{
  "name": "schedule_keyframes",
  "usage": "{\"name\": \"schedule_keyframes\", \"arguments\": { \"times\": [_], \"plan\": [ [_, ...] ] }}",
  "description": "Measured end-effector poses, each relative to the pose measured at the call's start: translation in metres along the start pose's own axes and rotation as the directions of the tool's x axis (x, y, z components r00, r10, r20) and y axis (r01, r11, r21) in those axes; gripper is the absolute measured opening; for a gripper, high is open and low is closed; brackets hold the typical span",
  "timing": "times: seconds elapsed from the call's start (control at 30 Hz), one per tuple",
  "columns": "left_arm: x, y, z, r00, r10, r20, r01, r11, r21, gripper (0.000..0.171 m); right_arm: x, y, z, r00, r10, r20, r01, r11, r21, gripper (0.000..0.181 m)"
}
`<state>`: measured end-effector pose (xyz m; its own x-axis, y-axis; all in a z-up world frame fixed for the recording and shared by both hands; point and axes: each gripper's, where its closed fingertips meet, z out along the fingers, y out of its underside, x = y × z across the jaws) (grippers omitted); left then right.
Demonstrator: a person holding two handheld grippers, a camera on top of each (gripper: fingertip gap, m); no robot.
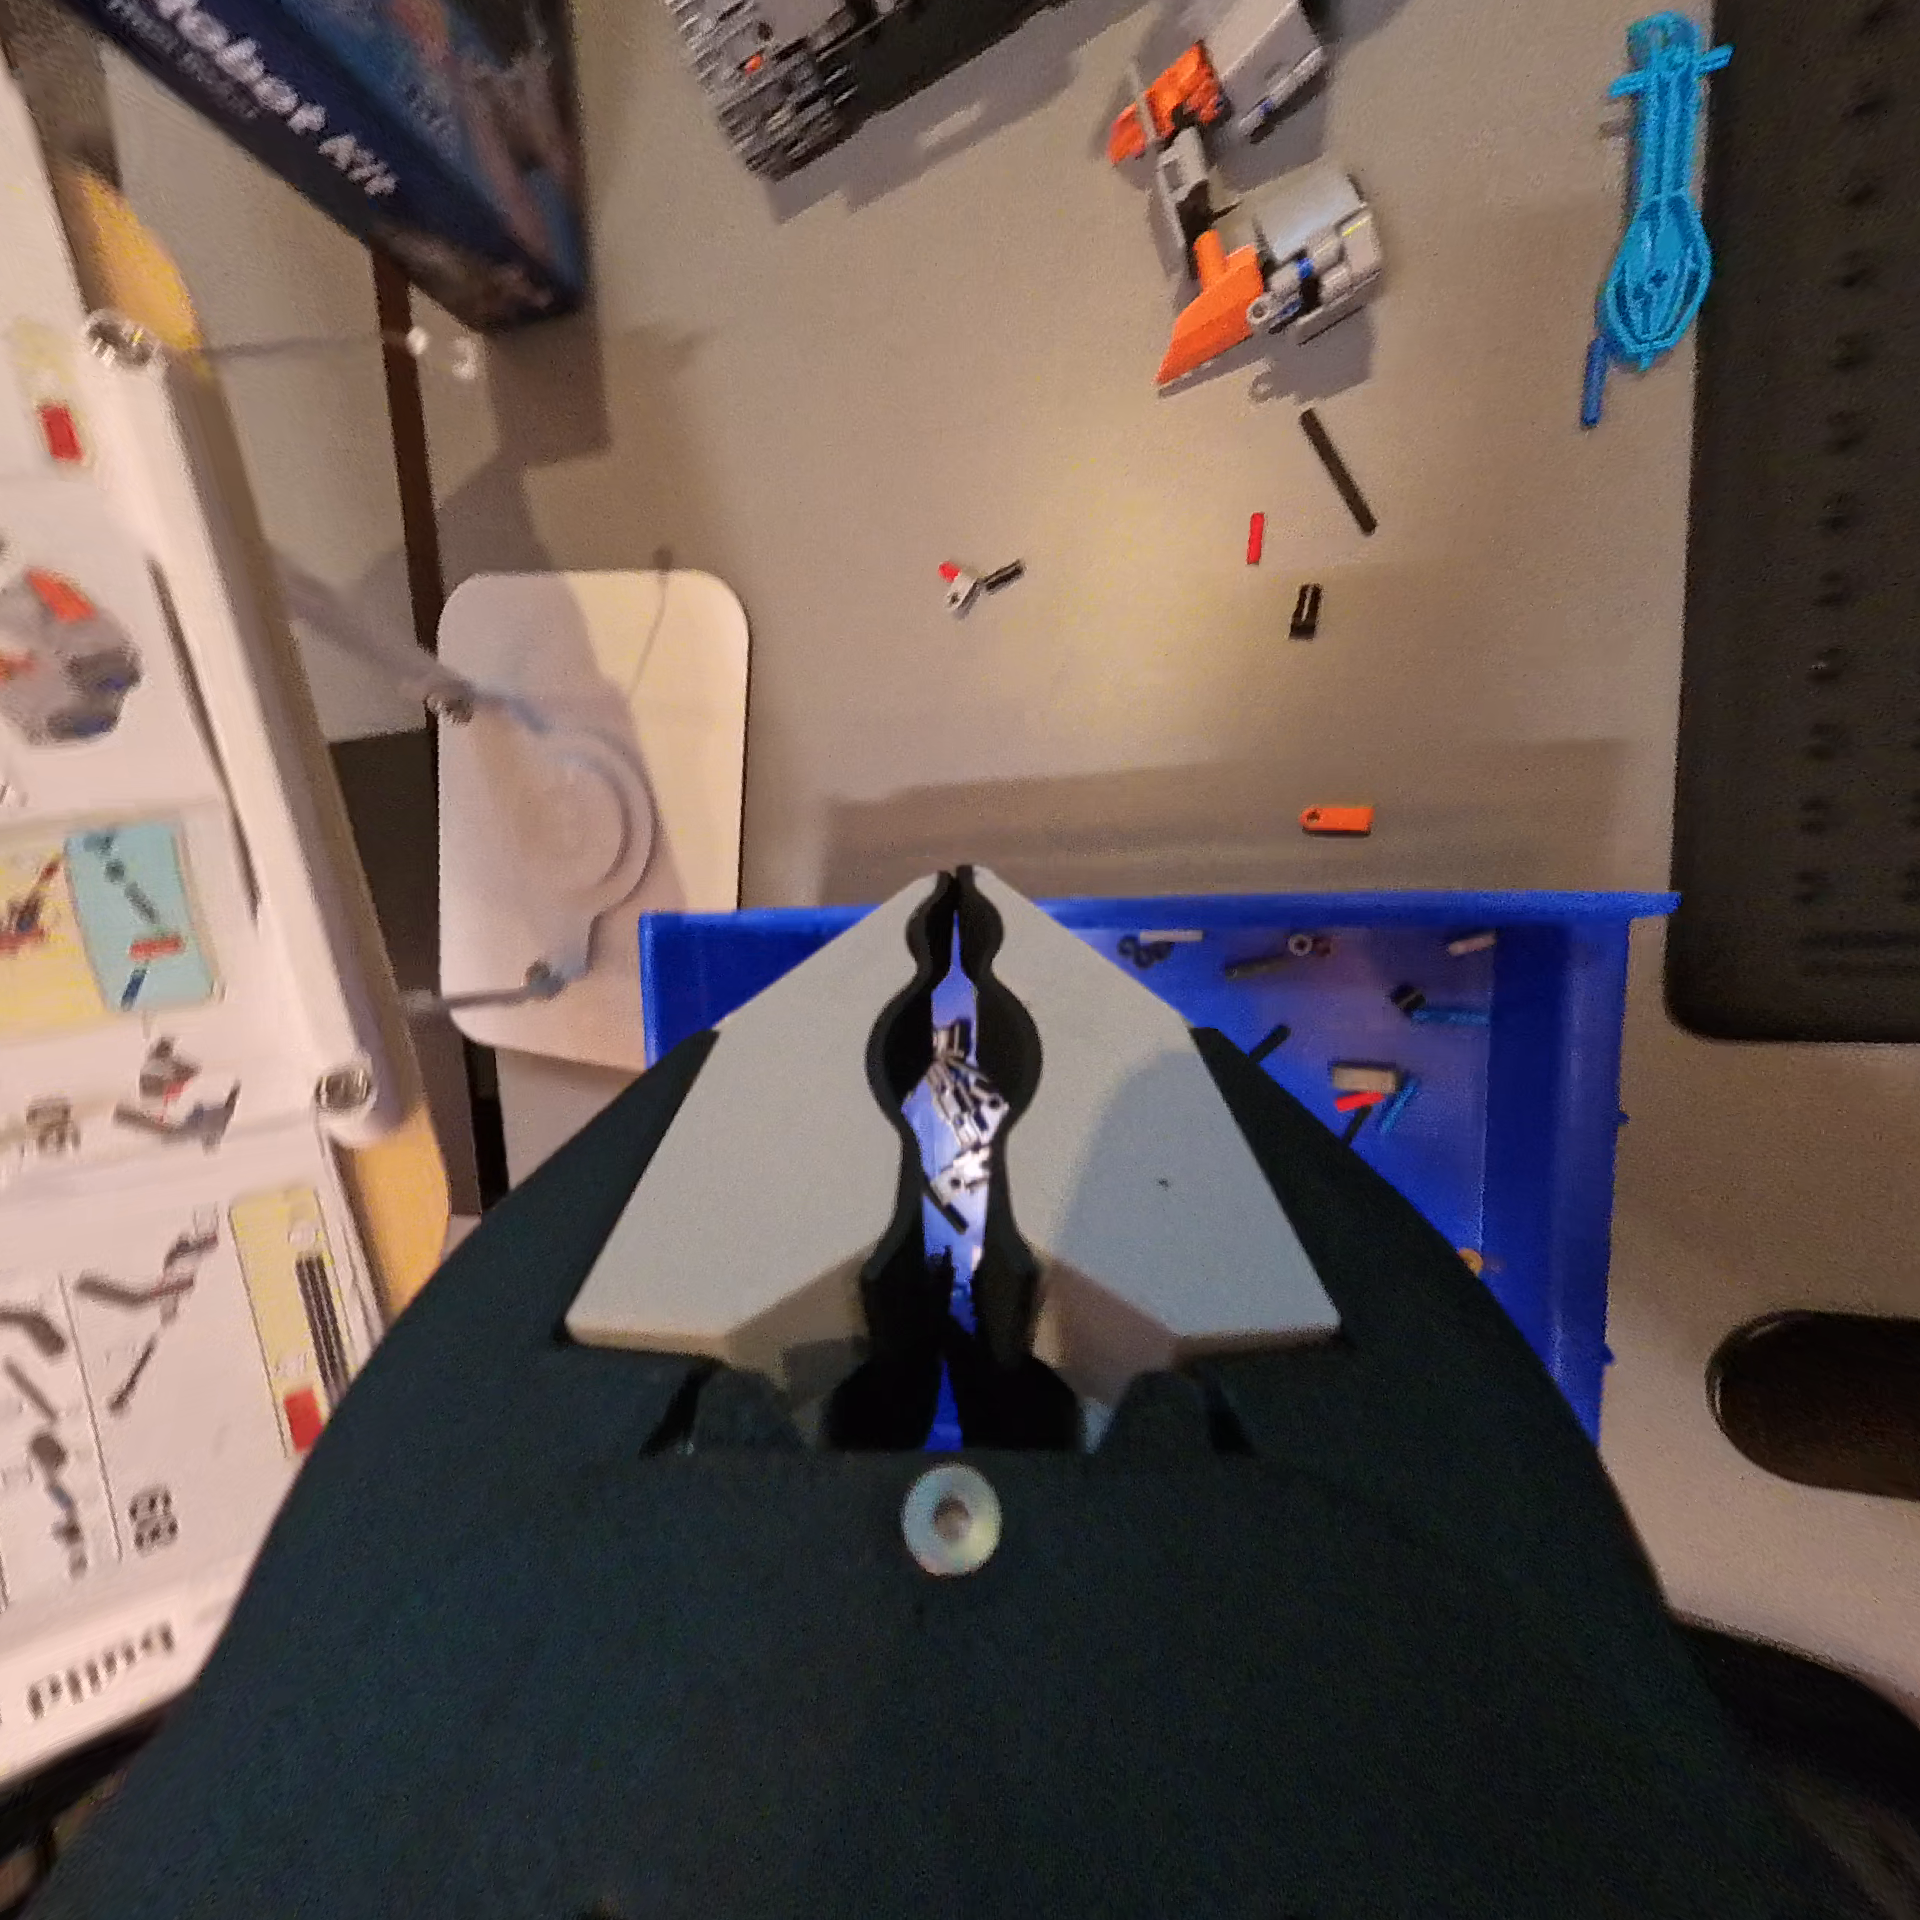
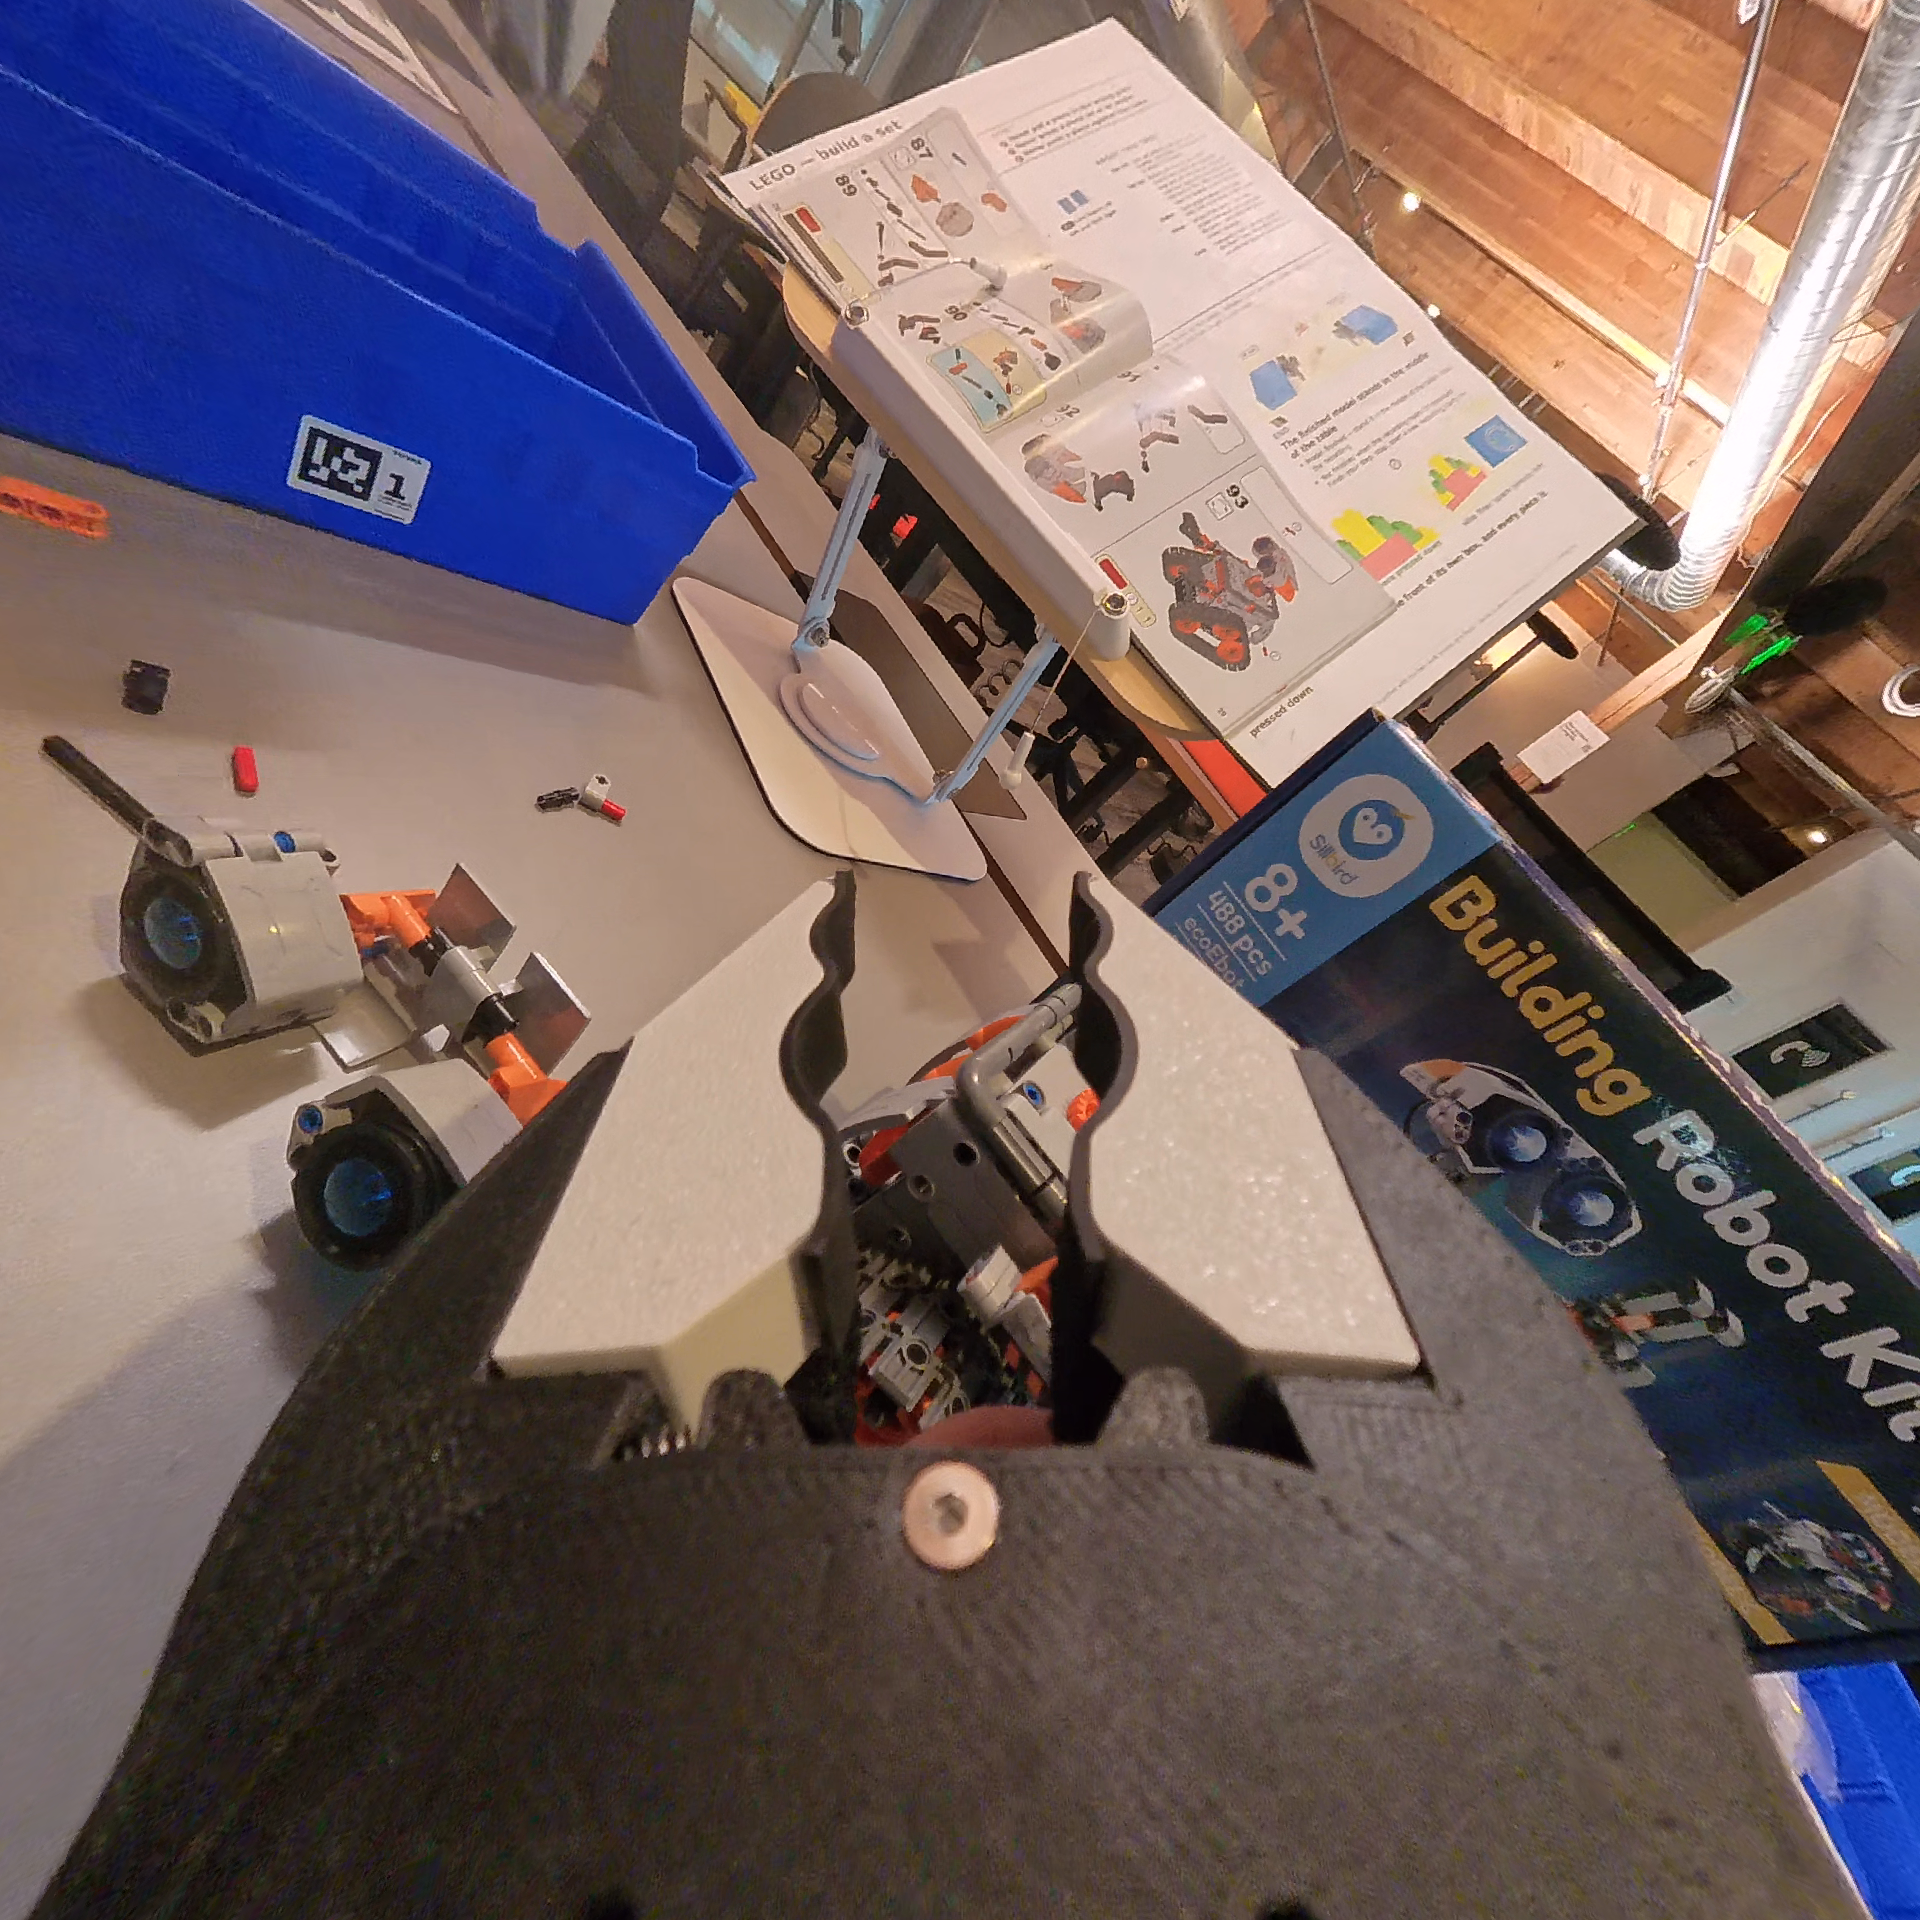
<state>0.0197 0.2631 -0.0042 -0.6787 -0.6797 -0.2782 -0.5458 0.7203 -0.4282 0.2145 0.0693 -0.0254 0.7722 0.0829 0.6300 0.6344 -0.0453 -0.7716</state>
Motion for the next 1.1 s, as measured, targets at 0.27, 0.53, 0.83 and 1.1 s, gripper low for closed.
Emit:
{"name": "schedule_keyframes", "arguments": {
  "times": [0.27,0.53,0.83,1.1],
  "plan": [
    [-0.009,0.103,0.015,0.993,-0.115,0.038,0.121,0.958,-0.262,0.026,0.005,0.014,0.002,1.0,0.006,-0.016,-0.007,0.999,-0.043,0.039],
    [0.012,0.151,0.066,0.986,-0.137,-0.099,0.091,0.924,-0.371,0.046,0.024,0.035,-0.003,0.995,0.011,-0.103,-0.022,0.993,-0.115,0.038],
    [0.034,0.162,0.111,0.966,-0.099,-0.24,0.003,0.929,-0.369,0.036,0.032,0.047,-0.003,0.988,0.02,-0.151,-0.043,0.988,-0.151,0.034],
    [0.059,0.176,0.09,0.905,-0.188,-0.381,-0.001,0.896,-0.444,0.029,0.034,0.053,-0.004,0.987,-0.003,-0.163,-0.026,0.983,-0.179,0.033]
  ]
}}
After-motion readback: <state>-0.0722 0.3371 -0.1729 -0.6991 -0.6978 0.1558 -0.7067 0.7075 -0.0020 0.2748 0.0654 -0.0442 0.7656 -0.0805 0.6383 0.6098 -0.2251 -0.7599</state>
